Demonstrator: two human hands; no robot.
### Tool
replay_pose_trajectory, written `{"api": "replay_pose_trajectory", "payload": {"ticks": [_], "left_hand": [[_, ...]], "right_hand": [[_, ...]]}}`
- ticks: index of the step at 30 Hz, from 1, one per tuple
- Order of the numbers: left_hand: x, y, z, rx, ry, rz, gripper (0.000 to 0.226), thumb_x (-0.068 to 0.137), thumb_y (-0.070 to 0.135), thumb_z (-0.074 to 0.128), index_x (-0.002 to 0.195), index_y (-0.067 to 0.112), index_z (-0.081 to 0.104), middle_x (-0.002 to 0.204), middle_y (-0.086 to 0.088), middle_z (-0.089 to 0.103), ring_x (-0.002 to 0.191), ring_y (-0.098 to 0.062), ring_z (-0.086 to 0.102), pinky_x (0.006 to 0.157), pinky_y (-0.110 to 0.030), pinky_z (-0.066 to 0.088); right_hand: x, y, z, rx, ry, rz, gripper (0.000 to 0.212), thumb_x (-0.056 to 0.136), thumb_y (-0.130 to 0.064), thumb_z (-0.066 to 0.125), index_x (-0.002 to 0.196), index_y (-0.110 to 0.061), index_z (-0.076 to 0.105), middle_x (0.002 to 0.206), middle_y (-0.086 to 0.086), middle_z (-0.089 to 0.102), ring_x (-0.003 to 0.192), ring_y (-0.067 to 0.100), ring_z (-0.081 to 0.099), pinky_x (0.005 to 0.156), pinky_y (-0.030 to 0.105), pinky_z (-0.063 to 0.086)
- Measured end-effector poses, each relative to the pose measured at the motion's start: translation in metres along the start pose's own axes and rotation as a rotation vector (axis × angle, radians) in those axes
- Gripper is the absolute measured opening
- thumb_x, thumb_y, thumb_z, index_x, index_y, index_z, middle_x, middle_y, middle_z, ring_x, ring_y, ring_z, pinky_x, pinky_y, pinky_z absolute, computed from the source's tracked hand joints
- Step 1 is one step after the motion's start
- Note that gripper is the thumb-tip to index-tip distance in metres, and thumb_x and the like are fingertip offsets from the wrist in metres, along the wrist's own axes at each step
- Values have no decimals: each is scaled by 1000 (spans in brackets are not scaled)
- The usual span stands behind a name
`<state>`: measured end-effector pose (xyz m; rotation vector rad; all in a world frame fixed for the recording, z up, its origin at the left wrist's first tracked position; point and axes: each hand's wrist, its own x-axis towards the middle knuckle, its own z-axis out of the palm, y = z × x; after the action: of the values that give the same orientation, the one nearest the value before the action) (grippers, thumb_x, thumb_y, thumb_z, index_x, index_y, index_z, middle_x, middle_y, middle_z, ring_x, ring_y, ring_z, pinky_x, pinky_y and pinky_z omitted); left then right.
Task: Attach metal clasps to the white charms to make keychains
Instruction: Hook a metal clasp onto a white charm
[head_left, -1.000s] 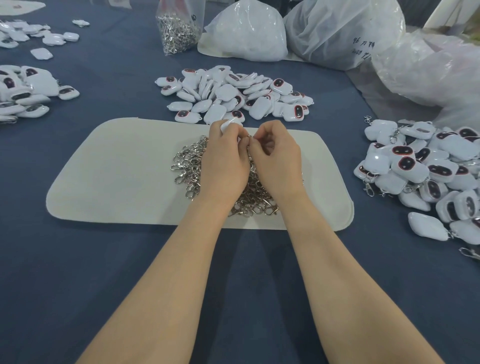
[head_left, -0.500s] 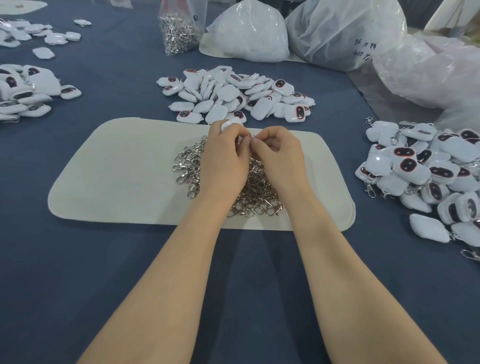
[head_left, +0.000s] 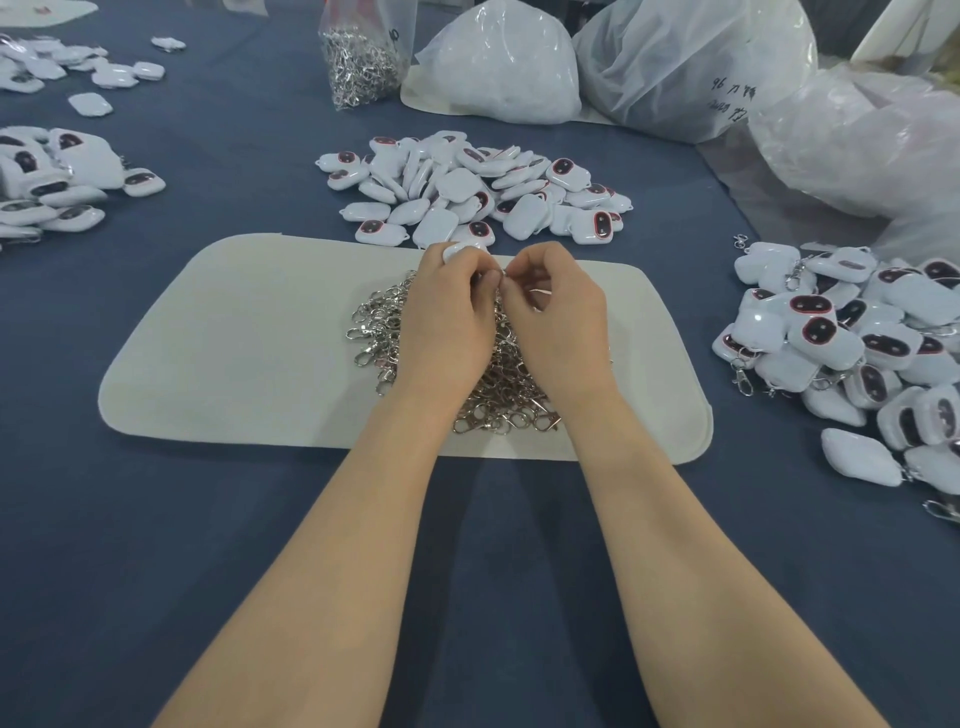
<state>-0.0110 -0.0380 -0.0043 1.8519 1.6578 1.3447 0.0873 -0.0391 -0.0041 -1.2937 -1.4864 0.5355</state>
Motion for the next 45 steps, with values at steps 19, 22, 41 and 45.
{"api": "replay_pose_trajectory", "payload": {"ticks": [19, 22, 41, 45], "left_hand": [[-2, 4, -1, -54, 11, 51, 11, 91, 12, 58, 96, 12, 67, 101, 1, 51, 71, 8, 47, 69, 1, 33], [-3, 4, 0, -40, 20, 48, 10, 91, 11, 58, 96, 11, 66, 104, -2, 52, 73, 3, 47, 69, 0, 34], [0, -1, -1, -31, -5, 37, 10, 93, 9, 52, 96, 8, 62, 109, -9, 54, 86, -14, 50, 78, -20, 39], [-1, 0, -1, -53, -13, 18, 8, 93, 11, 55, 95, 10, 63, 103, -4, 54, 76, 1, 46, 71, -1, 33]], "right_hand": [[4, -1, -6, 148, 8, 99, 27, 85, -1, 60, 76, -25, 51, 82, -1, 61, 87, 28, 63, 83, 39, 53], [5, -1, -6, 177, 0, 128, 25, 85, -2, 63, 77, -24, 52, 83, 2, 63, 88, 30, 64, 86, 43, 52], [4, 4, -5, 42, -49, -42, 29, 86, -6, 60, 77, -30, 47, 73, -16, 54, 72, -4, 50, 66, 11, 43], [3, 4, -6, 36, -30, -36, 26, 86, -4, 60, 77, -26, 49, 73, -14, 54, 71, -5, 50, 66, 13, 44]]}}
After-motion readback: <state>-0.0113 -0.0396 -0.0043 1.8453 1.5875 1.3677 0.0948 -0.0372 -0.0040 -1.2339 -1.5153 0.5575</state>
